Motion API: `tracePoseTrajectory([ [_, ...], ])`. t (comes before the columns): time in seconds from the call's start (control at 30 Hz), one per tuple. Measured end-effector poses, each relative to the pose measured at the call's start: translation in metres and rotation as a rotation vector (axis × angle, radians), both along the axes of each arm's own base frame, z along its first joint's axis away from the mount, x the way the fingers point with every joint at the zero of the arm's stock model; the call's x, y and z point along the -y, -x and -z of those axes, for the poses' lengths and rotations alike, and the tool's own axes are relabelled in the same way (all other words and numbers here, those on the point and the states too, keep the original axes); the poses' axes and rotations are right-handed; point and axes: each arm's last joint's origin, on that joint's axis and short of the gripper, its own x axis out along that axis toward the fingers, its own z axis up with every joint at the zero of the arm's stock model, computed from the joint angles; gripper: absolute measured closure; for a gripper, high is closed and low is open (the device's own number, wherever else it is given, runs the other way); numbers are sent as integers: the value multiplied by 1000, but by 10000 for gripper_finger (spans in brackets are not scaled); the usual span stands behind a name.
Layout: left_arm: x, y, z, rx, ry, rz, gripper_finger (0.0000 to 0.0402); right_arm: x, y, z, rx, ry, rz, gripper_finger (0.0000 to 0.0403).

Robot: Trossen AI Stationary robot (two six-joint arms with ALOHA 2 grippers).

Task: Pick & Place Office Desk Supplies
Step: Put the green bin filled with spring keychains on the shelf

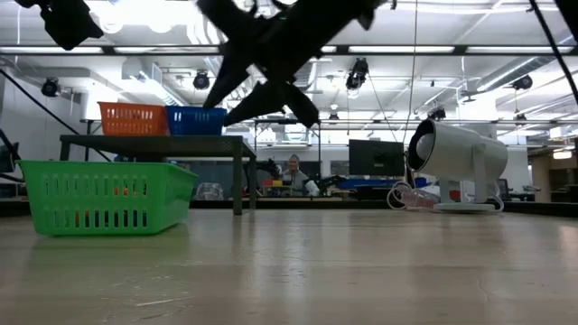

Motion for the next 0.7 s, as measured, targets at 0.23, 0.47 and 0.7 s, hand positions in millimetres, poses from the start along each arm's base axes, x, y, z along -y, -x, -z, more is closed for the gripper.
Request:
tracePoseTrajectory([
  [0.23, 0, 0, 0, 0, 0, 0, 201, -10, -32, 10, -161, -47, 50, 261],
  [0.47, 0, 0, 0, 0, 0, 0, 201, -22, -48, 13, -272, -39, 51, 261],
  [0.7, 0, 0, 0, -1, 0, 0, 201, -25, -53, 22, -291, -45, 54, 261],
])
